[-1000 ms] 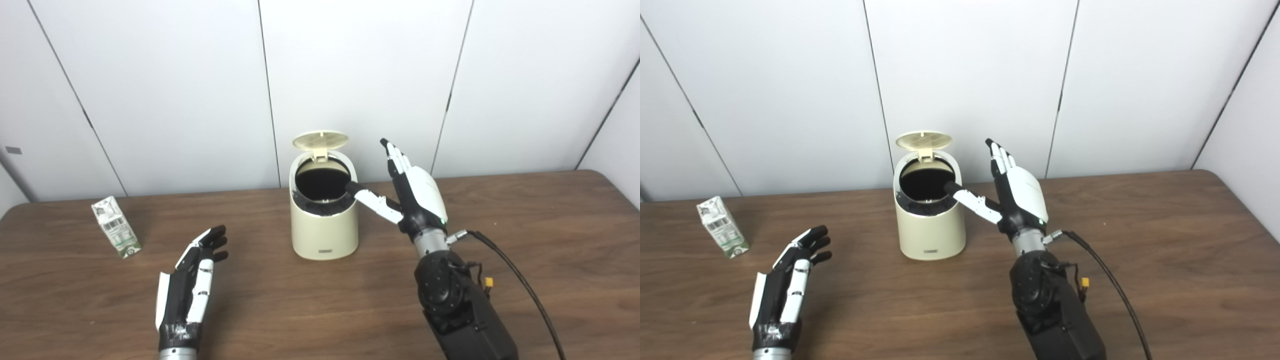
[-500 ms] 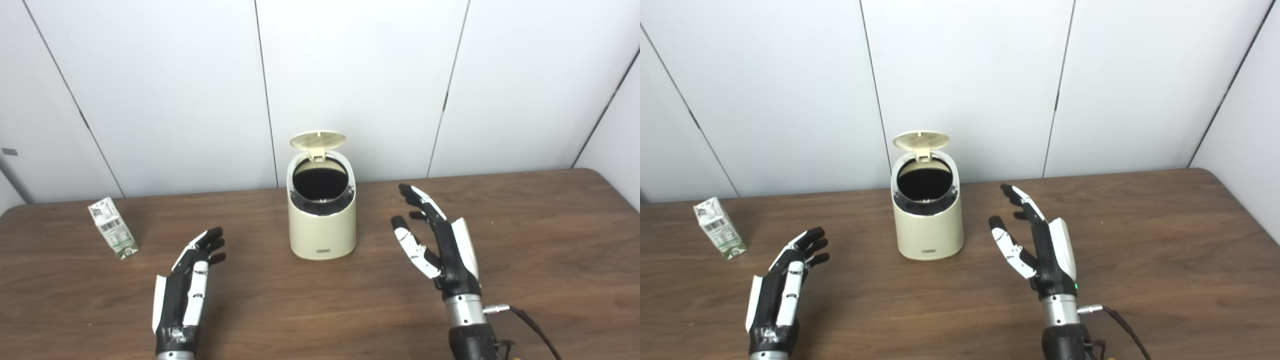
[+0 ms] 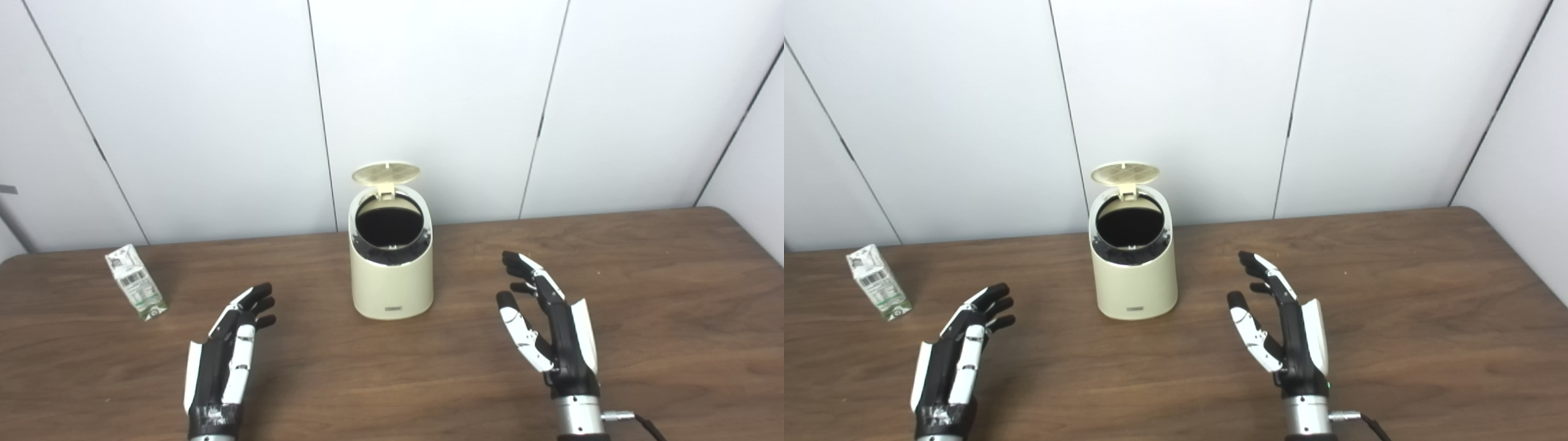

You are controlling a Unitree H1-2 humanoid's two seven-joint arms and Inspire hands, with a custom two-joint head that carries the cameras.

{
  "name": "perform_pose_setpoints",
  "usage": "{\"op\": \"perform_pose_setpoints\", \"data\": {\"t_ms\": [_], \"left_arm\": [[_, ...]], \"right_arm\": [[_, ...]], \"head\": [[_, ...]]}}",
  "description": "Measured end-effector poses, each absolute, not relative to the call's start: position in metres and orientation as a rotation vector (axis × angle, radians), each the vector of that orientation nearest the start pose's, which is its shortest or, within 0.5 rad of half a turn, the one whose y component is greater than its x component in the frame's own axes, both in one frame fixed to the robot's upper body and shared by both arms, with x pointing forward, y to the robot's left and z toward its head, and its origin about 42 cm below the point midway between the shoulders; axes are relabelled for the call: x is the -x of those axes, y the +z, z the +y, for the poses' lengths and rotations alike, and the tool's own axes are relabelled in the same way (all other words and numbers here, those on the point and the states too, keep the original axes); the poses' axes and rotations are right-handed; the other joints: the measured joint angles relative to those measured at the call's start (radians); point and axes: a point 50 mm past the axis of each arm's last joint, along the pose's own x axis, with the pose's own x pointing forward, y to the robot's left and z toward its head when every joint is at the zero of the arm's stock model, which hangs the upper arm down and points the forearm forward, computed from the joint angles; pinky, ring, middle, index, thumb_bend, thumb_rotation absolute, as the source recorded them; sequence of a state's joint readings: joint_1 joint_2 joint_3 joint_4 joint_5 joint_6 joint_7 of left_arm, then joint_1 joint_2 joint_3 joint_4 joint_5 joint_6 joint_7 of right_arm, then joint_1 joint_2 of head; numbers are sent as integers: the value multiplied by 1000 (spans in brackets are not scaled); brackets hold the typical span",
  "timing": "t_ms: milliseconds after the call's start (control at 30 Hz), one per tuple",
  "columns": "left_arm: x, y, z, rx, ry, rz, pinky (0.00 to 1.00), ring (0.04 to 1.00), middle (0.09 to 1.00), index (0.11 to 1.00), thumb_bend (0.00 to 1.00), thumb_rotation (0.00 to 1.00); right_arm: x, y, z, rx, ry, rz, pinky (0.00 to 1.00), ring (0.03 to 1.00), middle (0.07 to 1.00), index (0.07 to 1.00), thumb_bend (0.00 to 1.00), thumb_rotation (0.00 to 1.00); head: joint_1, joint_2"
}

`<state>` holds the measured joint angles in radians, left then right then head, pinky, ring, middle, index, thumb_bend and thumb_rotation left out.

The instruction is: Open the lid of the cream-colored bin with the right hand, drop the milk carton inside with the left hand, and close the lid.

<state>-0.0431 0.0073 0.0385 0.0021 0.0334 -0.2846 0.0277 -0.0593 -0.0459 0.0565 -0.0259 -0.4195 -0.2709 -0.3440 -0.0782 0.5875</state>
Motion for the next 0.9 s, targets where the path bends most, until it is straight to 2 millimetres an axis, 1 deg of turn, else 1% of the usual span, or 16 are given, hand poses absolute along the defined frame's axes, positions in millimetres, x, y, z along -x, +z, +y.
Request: {"op": "perform_pose_setpoints", "data": {"t_ms": [100, 233, 267, 367, 400, 467, 500, 567, 600, 667, 700, 733, 767, 833, 867, 900], "left_arm": [[-294, 126, 221, -40, 49, -320, 757, 819, 839, 818, 213, 765], [-294, 126, 222, -39, 53, -317, 752, 809, 833, 820, 210, 699], [-294, 126, 222, -42, 56, -316, 752, 803, 828, 820, 223, 647], [-293, 128, 226, -72, 70, -303, 748, 804, 830, 831, 285, 419], [-292, 132, 228, -84, 78, -309, 736, 800, 828, 832, 331, 382], [-291, 145, 235, -102, 107, -335, 720, 803, 835, 842, 401, 355], [-291, 154, 240, -115, 131, -361, 691, 782, 816, 826, 447, 322], [-295, 174, 251, -147, 177, -415, 690, 769, 803, 816, 481, 288], [-298, 185, 257, -158, 199, -450, 687, 758, 795, 810, 520, 292], [-304, 207, 268, -183, 229, -516, 691, 757, 794, 810, 550, 285], [-308, 219, 274, -198, 236, -547, 705, 765, 800, 816, 557, 266], [-312, 230, 280, -212, 242, -571, 706, 766, 797, 813, 573, 259], [-317, 242, 288, -228, 250, -600, 685, 762, 791, 807, 580, 243], [-324, 261, 298, -259, 270, -640, 652, 760, 781, 793, 603, 199], [-326, 270, 304, -276, 280, -657, 652, 760, 781, 793, 603, 199], [-327, 277, 308, -289, 290, -675, 658, 766, 782, 793, 621, 195]], "right_arm": [[-298, 142, -213, 386, -228, -449, 698, 795, 802, 790, 253, 775], [-302, 142, -215, 391, -232, -448, 684, 795, 807, 795, 249, 787], [-302, 142, -215, 392, -232, -448, 690, 800, 811, 799, 245, 784], [-302, 143, -214, 401, -230, -450, 686, 796, 806, 798, 215, 736], [-302, 143, -214, 404, -229, -450, 686, 796, 806, 799, 216, 732], [-301, 143, -214, 408, -229, -450, 687, 797, 808, 803, 223, 747], [-301, 142, -214, 409, -228, -449, 692, 799, 808, 801, 225, 742], [-301, 142, -215, 409, -230, -448, 696, 801, 807, 801, 228, 740], [-301, 142, -215, 410, -231, -447, 700, 801, 805, 798, 225, 739], [-302, 142, -216, 411, -233, -445, 697, 796, 798, 792, 224, 741], [-302, 141, -217, 412, -234, -445, 696, 796, 801, 795, 244, 792], [-303, 141, -217, 413, -232, -445, 694, 797, 804, 799, 264, 826], [-305, 141, -218, 416, -230, -445, 692, 796, 806, 799, 262, 831], [-310, 141, -221, 420, -226, -447, 689, 795, 806, 796, 243, 807], [-313, 141, -225, 425, -221, -453, 689, 795, 806, 796, 243, 807], [-316, 141, -229, 426, -219, -459, 690, 796, 806, 794, 236, 780]], "head": [[6, 0], [11, -8], [11, -8], [11, -8], [11, -12], [14, -12], [23, -11], [29, -8], [37, -8], [46, -9], [49, -9], [95, -29], [95, -29], [156, -54], [156, -54], [202, -70]]}}
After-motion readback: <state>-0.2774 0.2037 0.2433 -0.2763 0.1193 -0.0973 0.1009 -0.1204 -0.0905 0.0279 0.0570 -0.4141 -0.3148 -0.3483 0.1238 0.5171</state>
